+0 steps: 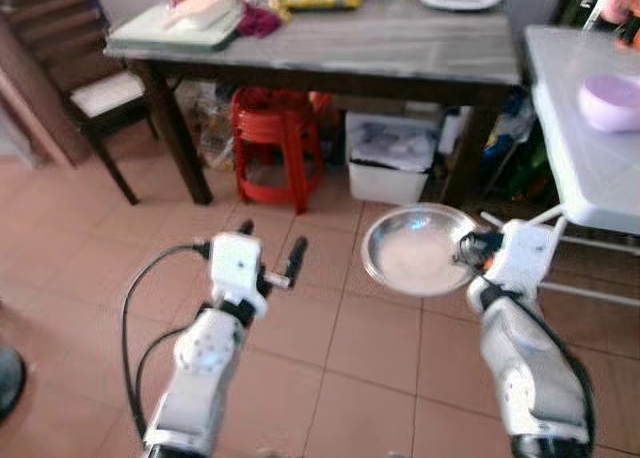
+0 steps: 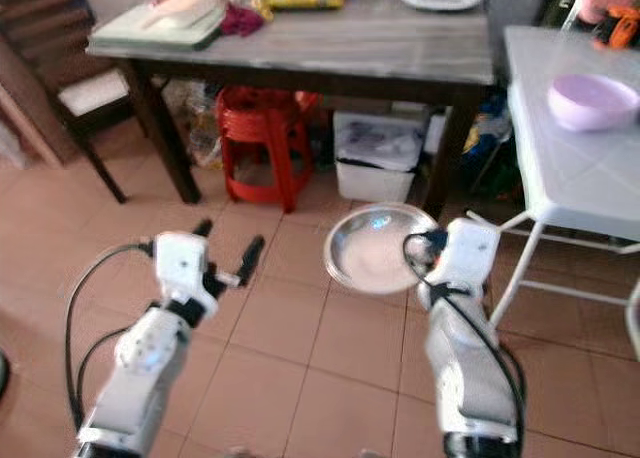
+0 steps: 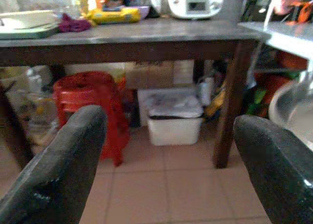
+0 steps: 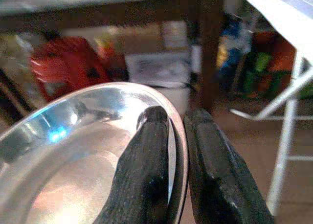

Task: Setting the table

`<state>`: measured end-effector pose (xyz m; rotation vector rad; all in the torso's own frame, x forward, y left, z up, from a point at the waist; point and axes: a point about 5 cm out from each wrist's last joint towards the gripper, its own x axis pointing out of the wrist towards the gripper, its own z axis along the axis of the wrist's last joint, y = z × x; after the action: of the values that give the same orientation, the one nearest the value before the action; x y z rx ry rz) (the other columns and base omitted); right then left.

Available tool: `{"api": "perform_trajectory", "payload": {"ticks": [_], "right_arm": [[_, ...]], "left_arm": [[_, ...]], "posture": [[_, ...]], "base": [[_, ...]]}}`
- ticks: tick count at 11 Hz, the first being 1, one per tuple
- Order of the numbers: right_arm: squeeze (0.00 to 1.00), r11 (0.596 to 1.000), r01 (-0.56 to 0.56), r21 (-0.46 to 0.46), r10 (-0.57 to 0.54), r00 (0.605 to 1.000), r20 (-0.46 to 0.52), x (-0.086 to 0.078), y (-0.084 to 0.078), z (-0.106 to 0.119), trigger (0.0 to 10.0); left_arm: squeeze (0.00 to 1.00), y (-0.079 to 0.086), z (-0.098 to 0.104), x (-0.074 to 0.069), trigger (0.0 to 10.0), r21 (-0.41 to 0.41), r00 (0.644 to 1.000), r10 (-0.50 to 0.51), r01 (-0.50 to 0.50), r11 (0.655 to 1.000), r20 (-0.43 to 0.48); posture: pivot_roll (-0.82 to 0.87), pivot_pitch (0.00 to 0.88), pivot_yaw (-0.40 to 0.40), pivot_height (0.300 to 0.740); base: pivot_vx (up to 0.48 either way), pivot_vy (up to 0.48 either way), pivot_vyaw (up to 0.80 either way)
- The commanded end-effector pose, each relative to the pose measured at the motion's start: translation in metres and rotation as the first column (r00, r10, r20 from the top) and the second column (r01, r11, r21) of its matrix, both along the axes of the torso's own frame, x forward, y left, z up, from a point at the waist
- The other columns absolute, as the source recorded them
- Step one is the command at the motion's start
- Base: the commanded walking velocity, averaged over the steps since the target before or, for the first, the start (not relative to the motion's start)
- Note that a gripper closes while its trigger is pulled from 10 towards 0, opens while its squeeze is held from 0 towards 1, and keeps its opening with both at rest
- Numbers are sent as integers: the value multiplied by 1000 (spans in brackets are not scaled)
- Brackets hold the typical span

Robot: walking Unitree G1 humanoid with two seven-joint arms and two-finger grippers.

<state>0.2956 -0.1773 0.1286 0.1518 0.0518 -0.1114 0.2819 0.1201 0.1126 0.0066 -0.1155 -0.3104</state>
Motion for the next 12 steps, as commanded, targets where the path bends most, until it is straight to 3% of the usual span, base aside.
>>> {"api": "perform_trajectory", "payload": {"ticks": [1, 2, 4, 12], "right_arm": [[0, 1000, -20, -13, 21, 999, 33, 1, 4, 3, 10000], [0, 998, -16, -58, 19, 999, 51, 1, 5, 5, 10000], [0, 997, -54, -63, 57, 997, 45, -1, 10, 4, 10000], [0, 997, -66, -38, 68, 995, 77, -1, 11, 2, 10000]], "left_arm": [[0, 1, 2, 0, 10000, -12, 1000, -7, 7, 1000, 9], [0, -1, 2, -1, 10000, -15, 1000, -12, 13, 1000, 9], [0, -5, 2, -1, 10000, -20, 999, -38, 38, 999, 12], [0, -4, 1, -1, 10000, -2, 998, -64, 64, 998, 12]], "posture": [[-35, 69, 43, 740], [-35, 68, 44, 740], [-38, 63, 49, 740], [-25, 63, 62, 740]], "base": [[296, 0, 0], [326, 0, 0], [394, 0, 0], [414, 0, 0]]}}
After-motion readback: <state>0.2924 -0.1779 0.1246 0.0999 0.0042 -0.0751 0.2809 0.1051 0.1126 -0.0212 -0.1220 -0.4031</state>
